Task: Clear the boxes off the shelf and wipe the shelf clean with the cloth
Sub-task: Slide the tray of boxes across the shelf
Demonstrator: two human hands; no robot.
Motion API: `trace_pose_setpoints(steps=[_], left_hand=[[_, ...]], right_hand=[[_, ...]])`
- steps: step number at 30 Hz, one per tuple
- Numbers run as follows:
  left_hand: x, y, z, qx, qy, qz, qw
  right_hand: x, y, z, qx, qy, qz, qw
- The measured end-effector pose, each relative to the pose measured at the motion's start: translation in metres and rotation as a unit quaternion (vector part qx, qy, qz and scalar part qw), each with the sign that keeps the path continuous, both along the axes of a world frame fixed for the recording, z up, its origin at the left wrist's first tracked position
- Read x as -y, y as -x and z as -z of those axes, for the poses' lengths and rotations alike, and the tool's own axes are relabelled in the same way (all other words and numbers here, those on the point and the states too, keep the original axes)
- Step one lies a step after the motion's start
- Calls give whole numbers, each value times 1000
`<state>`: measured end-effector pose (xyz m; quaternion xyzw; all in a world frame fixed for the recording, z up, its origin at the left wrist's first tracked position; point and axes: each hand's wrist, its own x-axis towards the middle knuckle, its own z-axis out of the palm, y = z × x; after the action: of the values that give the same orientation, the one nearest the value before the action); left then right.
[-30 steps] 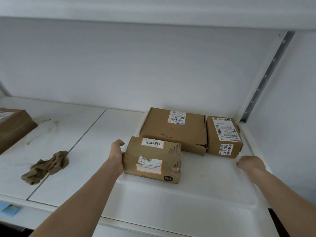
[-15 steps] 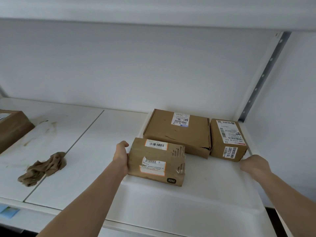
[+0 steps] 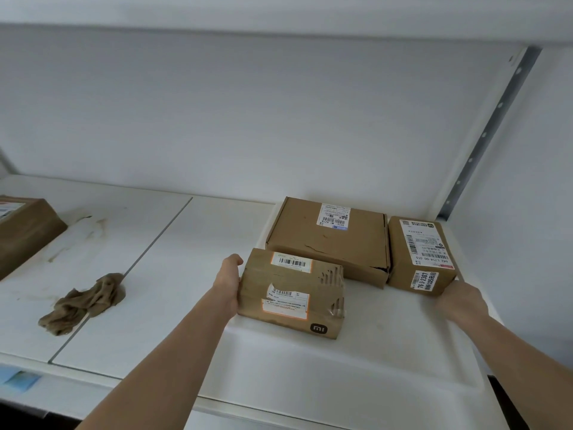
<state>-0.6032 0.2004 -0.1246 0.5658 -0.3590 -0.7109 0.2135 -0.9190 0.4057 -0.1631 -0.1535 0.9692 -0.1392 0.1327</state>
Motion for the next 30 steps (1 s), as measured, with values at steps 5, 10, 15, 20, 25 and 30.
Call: trace_pose_setpoints(steps=[5, 10, 15, 20, 25, 30], left_hand=[[0, -3, -5, 23, 11, -1, 1000], [17, -10, -1, 82, 51, -6, 995], [36, -30, -4, 75, 66, -25, 995], [52, -57, -8, 45, 87, -43, 994], [62, -94, -18, 39, 110, -11, 993], [83, -154, -26, 76, 138, 24, 987]], right_hand=[[6, -10, -7, -12, -18, 27, 999], [10, -25, -17, -67, 6, 90, 994], [15, -39, -25, -196, 97, 97, 971], [44, -66, -50, -180, 90, 18, 979], [80, -114, -60, -174, 85, -104, 976], [122, -184, -65, -162, 102, -129, 973]])
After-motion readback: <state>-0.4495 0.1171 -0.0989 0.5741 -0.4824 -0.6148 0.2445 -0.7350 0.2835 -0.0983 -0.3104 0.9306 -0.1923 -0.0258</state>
